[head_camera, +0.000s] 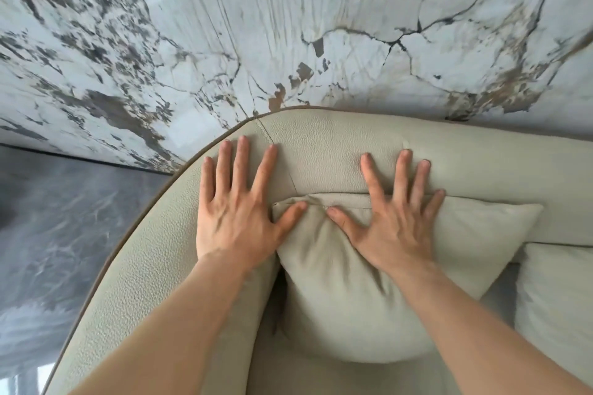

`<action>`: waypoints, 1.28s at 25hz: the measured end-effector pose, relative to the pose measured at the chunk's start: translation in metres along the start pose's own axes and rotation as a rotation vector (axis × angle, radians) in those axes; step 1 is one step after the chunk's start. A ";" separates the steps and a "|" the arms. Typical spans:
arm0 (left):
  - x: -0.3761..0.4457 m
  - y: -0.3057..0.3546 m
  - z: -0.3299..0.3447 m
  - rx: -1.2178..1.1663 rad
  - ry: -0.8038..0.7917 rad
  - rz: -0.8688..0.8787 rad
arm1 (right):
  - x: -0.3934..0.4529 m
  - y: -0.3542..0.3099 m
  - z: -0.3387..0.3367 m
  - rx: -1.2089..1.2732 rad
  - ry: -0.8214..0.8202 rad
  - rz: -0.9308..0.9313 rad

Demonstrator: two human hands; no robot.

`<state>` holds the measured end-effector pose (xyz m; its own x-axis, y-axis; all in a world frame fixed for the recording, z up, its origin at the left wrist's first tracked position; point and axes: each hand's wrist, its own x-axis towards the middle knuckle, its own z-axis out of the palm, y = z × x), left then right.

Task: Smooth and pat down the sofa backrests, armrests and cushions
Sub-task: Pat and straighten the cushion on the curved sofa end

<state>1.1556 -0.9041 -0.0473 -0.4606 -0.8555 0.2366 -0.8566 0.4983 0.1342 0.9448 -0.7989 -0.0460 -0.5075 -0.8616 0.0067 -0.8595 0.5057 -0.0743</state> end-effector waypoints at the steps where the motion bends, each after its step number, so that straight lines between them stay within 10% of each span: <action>1: 0.006 0.000 0.002 0.009 0.011 0.000 | 0.005 0.000 0.001 0.006 0.005 0.003; 32: 0.078 -0.005 0.009 0.026 -0.046 0.040 | 0.070 0.001 0.004 0.030 -0.040 0.040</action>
<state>1.1214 -0.9746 -0.0381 -0.5045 -0.8406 0.1972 -0.8425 0.5292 0.1002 0.9090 -0.8591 -0.0500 -0.5381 -0.8421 -0.0371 -0.8361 0.5388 -0.1036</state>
